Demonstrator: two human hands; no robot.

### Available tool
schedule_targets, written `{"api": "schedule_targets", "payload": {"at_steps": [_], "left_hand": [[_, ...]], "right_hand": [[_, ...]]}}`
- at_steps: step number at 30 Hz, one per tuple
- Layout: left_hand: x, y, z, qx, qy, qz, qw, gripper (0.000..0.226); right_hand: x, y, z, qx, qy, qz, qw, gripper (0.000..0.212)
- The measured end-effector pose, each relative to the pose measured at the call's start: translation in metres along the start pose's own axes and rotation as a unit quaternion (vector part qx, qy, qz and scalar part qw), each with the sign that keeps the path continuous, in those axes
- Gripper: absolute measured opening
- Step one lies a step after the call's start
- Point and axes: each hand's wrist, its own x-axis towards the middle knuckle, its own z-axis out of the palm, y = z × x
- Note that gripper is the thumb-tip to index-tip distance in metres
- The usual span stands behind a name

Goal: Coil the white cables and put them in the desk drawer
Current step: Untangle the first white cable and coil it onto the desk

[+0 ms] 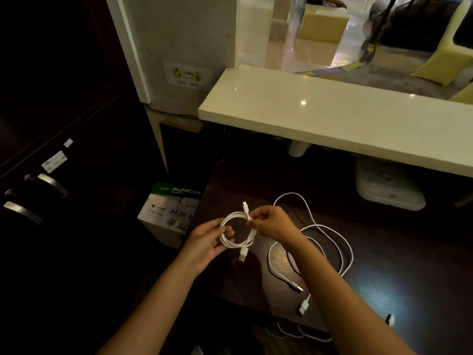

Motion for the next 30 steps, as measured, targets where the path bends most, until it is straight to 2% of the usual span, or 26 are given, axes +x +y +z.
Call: {"api": "schedule_targets", "payload": {"at_steps": [2,7,10,13,16,22,26,30], "left_hand": [[0.006,-0.003,-0.008,0.052,0.004,0.011,0.999,0.020],[0.036,-0.012,-0.016,0.169,0.074,0.051,0.982,0.019],[0.061,-0.017,-0.022,0.241,0.125,0.091,0.958,0.019],[0.081,-0.019,-0.030,0.334,0.167,0.131,0.919,0.019],[0.093,-0.019,-0.037,0.404,0.164,0.177,0.882,0.018],[0.113,-0.021,-0.047,0.510,0.144,0.230,0.816,0.016],[0.121,-0.026,-0.052,0.562,0.158,0.274,0.764,0.017],[0.124,-0.030,-0.058,0.582,0.156,0.278,0.748,0.018]], "right_hand": [[0.004,0.004,0.003,0.036,-0.019,0.021,0.999,0.010],[0.027,0.024,0.020,0.065,0.032,0.075,0.995,0.022],[0.044,0.036,0.034,0.074,0.028,0.101,0.992,0.018],[0.056,0.044,0.045,0.070,0.037,0.113,0.990,0.007],[0.065,0.053,0.053,0.052,0.052,0.106,0.992,0.006],[0.073,0.064,0.066,-0.058,0.098,0.063,0.992,0.010],[0.072,0.069,0.071,-0.133,0.112,0.028,0.984,0.010],[0.067,0.073,0.072,-0.191,0.132,-0.026,0.972,0.018]]}}
